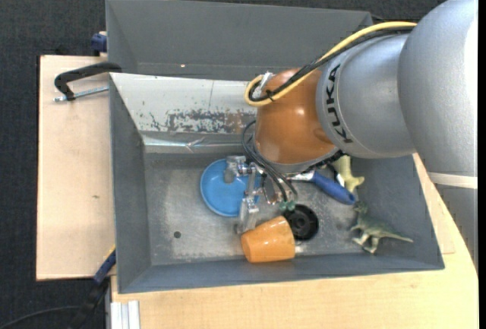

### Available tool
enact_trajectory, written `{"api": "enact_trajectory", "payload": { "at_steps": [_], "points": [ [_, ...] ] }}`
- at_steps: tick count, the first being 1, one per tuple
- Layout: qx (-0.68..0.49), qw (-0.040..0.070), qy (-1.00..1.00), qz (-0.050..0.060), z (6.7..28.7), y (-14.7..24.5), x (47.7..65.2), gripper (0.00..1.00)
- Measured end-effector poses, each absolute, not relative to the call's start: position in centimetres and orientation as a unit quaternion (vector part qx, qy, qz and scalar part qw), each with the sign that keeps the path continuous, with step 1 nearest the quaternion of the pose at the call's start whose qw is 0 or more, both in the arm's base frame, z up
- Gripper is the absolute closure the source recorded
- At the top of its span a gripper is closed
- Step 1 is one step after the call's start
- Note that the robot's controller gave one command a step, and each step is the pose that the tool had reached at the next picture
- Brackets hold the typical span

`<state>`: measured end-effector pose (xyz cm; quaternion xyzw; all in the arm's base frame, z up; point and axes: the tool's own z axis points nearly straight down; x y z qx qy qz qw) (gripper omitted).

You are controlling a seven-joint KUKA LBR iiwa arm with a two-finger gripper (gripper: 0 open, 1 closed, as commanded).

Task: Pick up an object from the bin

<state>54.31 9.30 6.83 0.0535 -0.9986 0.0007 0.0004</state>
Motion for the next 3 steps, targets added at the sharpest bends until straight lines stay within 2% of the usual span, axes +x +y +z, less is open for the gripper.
{"api": "enact_trajectory", "payload": {
  "at_steps": [1, 2, 3],
  "points": [
    [0.141, -0.006, -0.99, 0.0, 17.7, 6.7, 53.7, 0.0],
    [0.293, -0.009, -0.956, 0.002, 9.2, 4.5, 49.8, 0.0],
    [0.292, -0.021, -0.956, 0.001, 9.8, 4.9, 50.3, 1.0]
  ]
}}
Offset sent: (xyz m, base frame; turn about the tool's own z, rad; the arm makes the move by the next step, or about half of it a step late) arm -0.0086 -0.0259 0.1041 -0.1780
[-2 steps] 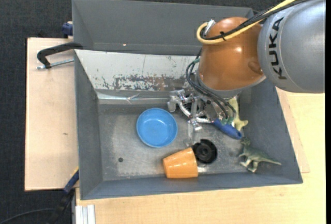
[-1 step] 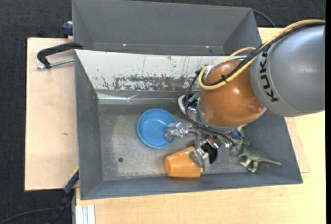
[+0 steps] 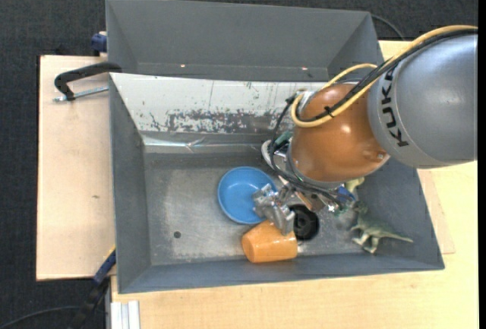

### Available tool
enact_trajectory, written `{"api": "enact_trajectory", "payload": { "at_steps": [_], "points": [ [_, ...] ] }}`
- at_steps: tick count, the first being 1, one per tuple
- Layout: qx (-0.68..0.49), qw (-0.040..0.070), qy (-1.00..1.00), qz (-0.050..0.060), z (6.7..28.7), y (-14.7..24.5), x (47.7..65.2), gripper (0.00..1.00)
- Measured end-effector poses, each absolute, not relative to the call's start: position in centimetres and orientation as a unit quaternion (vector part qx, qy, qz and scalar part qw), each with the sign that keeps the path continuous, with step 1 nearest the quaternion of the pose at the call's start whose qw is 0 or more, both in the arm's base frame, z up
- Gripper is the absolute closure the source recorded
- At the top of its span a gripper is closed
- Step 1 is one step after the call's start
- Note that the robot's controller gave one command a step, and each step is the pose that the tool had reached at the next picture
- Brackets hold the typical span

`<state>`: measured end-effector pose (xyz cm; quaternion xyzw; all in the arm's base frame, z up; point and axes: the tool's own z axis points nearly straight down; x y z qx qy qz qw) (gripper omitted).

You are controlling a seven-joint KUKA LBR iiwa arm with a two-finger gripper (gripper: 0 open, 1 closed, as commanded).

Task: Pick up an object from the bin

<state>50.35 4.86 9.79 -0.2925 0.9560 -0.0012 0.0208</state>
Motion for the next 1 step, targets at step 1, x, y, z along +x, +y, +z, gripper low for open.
{"api": "enact_trajectory", "payload": {
  "at_steps": [1],
  "points": [
    [-0.274, 0.006, 0.962, 0.002, 9.68, 11.87, 53.82, 1.0]
  ]
}}
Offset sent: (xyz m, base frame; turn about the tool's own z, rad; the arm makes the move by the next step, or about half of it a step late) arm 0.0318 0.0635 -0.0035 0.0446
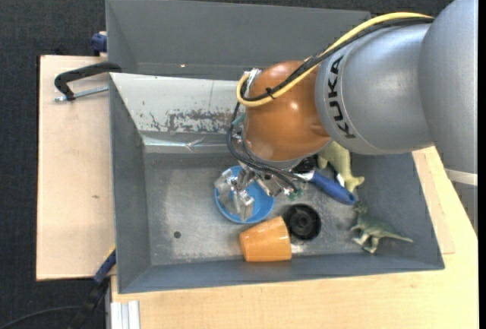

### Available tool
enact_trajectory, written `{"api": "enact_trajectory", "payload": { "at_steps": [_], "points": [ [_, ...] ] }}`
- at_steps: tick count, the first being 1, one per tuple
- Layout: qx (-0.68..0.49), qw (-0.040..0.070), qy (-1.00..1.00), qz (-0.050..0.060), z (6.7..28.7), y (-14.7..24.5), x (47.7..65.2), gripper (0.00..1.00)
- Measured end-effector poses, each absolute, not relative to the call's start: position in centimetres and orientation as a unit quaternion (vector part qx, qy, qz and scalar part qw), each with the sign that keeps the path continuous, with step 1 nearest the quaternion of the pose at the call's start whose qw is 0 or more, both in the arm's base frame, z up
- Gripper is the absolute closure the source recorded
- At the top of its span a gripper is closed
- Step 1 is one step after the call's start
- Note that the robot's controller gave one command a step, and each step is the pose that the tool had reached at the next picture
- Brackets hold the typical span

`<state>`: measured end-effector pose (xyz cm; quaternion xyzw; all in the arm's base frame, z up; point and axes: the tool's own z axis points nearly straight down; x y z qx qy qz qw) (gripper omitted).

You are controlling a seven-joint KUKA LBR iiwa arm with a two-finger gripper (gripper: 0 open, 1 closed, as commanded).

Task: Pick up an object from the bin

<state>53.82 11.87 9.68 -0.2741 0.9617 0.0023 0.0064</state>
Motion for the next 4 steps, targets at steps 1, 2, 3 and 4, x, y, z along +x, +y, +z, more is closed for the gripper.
{"api": "enact_trajectory", "payload": {
  "at_steps": [1, 2, 3, 4],
  "points": [
    [-0.271, 0.003, 0.963, 0.001, 9.6, 11.3, 53.7, 0.0],
    [-0.291, 0.01, 0.957, 0.002, 7.4, 10.4, 57.2, 0.0],
    [-0.291, 0.006, 0.957, 0.001, 7.3, 10.2, 56.9, 1.0],
    [-0.291, 0.004, 0.957, 0.001, 7.2, 10.2, 56.8, 0.0]
  ]
}}
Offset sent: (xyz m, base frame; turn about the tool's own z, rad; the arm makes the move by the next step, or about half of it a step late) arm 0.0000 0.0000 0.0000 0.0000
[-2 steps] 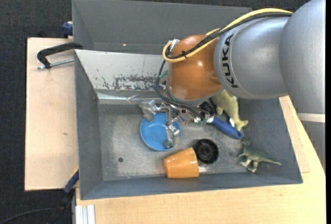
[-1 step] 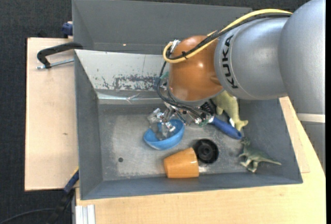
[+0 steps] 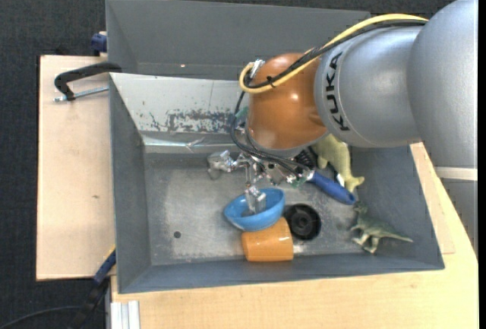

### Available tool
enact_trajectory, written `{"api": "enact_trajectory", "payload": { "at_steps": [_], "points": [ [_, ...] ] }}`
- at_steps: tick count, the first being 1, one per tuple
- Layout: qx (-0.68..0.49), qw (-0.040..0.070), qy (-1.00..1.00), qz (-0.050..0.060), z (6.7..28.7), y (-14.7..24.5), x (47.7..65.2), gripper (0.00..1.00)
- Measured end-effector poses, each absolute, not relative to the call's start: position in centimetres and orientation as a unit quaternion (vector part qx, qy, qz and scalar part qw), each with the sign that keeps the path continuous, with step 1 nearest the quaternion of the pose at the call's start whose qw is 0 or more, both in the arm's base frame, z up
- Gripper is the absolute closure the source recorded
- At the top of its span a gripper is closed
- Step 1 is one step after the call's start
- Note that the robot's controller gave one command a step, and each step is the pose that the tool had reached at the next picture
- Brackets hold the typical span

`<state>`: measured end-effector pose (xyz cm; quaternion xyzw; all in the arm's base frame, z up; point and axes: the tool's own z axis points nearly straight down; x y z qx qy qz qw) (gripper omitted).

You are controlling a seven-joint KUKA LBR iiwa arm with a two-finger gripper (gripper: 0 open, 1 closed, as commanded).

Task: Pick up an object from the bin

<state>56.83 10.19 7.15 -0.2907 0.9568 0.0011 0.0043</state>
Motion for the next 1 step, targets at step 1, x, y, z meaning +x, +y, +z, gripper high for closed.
{"api": "enact_trajectory", "payload": {
  "at_steps": [1],
  "points": [
    [-0.291, 0.003, 0.957, 0.001, 7.13, 10.16, 56.79, 1.0]
  ]
}}
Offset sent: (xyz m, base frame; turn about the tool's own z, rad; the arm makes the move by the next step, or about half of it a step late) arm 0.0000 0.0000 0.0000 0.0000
